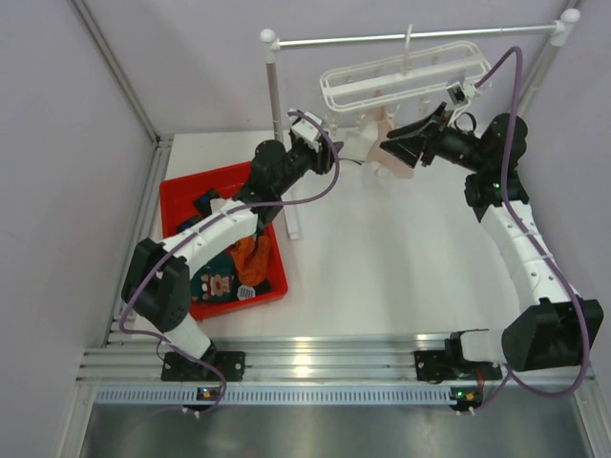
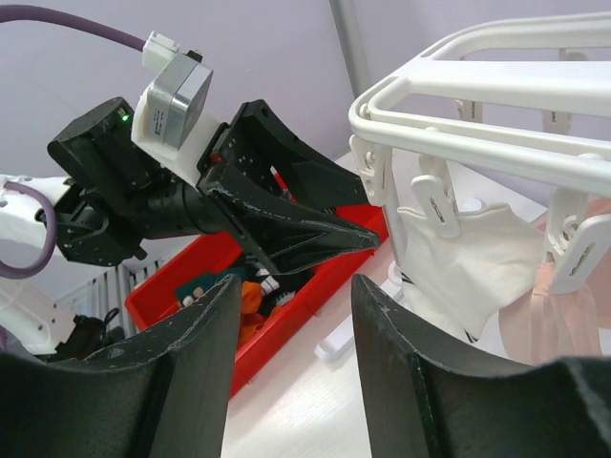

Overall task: Clip the socks to the hanger
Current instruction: Open the clamp at the hanger.

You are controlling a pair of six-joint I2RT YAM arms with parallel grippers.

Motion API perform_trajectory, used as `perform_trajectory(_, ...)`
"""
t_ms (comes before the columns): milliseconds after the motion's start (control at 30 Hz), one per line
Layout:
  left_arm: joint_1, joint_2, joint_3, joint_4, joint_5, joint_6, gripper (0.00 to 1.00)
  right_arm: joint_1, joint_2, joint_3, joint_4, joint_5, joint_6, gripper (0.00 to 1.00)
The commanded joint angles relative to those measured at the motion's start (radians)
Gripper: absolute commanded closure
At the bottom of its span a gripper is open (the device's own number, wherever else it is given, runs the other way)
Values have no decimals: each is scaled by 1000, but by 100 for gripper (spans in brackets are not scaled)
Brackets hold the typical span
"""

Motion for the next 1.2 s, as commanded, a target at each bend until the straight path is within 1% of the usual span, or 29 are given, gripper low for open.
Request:
perform_trajectory(0,20,-46,13,45,4,-16,48,18,-10,13,73,-11,-4,50)
perform_trajectory(100,40,-28,33,55,18,-32,46,21,-12,11,72,-11,-15,48)
perform_trajectory(200,63,-5,56,79,50,-52,46,29,-19,-3,70,-5,-49,39)
perform_trajectory(233,65,4,59,102,61,-52,45,32,-18,-7,69,-3,-53,34)
perform_trajectory(300,74,15,74,119,96,-50,45,40,-15,-7,59,-1,-72,32)
perform_trajectory(333,79,24,80,127,112,-79,45,41,-13,-7,56,-1,-75,29)
perform_trajectory(500,92,49,111,160,171,-92,46,58,2,8,52,-6,-84,25)
perform_trajectory(567,96,58,117,162,190,-96,49,58,4,13,55,-12,-86,24)
perform_trajectory(600,97,63,122,162,201,-95,51,61,5,13,55,-8,-86,24)
perform_trajectory(633,97,64,123,162,208,-92,57,63,5,8,59,-3,-84,24)
perform_trajectory(733,97,64,128,162,218,-89,65,71,4,-4,82,18,-75,24)
perform_trajectory(767,97,64,128,162,222,-88,69,78,1,-15,95,47,-69,24)
perform_trajectory(800,97,60,125,162,224,-87,71,92,-9,-27,110,61,-76,24)
perform_trajectory(833,97,56,122,163,231,-85,72,101,-15,-58,127,78,-84,27)
perform_trajectory(867,97,55,116,164,236,-84,76,122,-19,-73,159,121,-96,28)
perform_trajectory(933,97,46,110,160,236,-82,79,146,-19,-96,167,156,-150,30)
perform_trajectory(967,96,41,107,157,234,-82,82,164,-6,-95,170,170,-173,32)
perform_trajectory(1067,97,29,102,144,239,-72,86,185,19,-90,200,198,-165,35)
perform_trajectory(1100,96,23,100,141,245,-69,89,193,34,-90,234,212,-165,39)
perform_trajectory(1167,96,15,97,130,256,-62,89,209,50,-95,275,250,-159,42)
